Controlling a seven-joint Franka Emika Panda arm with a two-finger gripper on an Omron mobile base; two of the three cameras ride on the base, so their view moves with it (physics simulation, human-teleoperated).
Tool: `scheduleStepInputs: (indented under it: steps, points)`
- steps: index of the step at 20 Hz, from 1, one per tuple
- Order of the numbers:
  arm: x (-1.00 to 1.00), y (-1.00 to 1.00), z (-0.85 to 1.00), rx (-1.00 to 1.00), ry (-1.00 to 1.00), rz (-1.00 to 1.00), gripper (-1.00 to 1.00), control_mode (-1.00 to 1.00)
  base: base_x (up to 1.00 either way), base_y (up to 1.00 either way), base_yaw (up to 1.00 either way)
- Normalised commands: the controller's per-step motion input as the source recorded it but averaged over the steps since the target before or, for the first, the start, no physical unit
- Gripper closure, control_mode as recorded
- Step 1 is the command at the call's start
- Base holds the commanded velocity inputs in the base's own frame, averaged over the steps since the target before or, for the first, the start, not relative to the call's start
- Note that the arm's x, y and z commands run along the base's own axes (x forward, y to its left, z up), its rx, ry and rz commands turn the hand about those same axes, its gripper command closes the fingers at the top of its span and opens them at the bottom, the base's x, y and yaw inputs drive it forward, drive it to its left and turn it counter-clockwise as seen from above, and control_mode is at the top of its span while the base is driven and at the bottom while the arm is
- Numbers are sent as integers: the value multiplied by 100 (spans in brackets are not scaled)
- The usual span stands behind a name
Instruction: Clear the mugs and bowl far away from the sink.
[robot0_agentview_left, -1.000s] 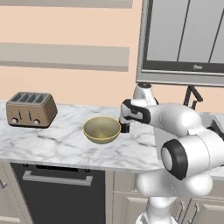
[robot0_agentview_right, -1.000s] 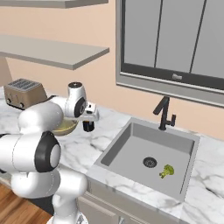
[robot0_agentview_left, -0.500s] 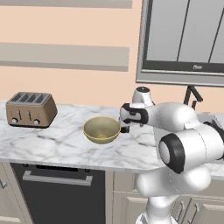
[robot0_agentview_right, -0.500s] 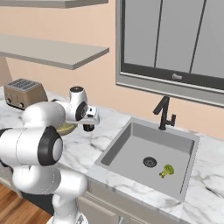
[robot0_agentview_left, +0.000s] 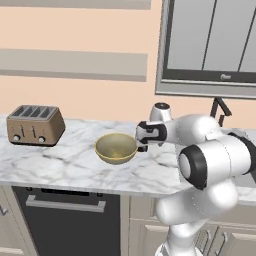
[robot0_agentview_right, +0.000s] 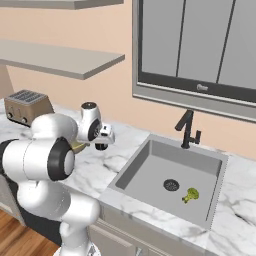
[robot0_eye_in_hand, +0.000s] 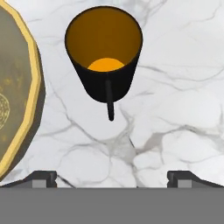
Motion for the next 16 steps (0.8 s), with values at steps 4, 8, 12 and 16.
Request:
scheduleStepInputs:
  steps: [4, 8, 12, 16]
  points:
    - [26, 0, 0, 1, 0, 6, -100, -100, 0, 0, 0]
    - [22, 0, -5, 5, 0, 7, -100, -100, 0, 0, 0]
    - [10, 0, -9, 5, 0, 9, -100, -100, 0, 0, 0]
    - [8, 0, -15, 0, -3, 4, -100, -100, 0, 0, 0]
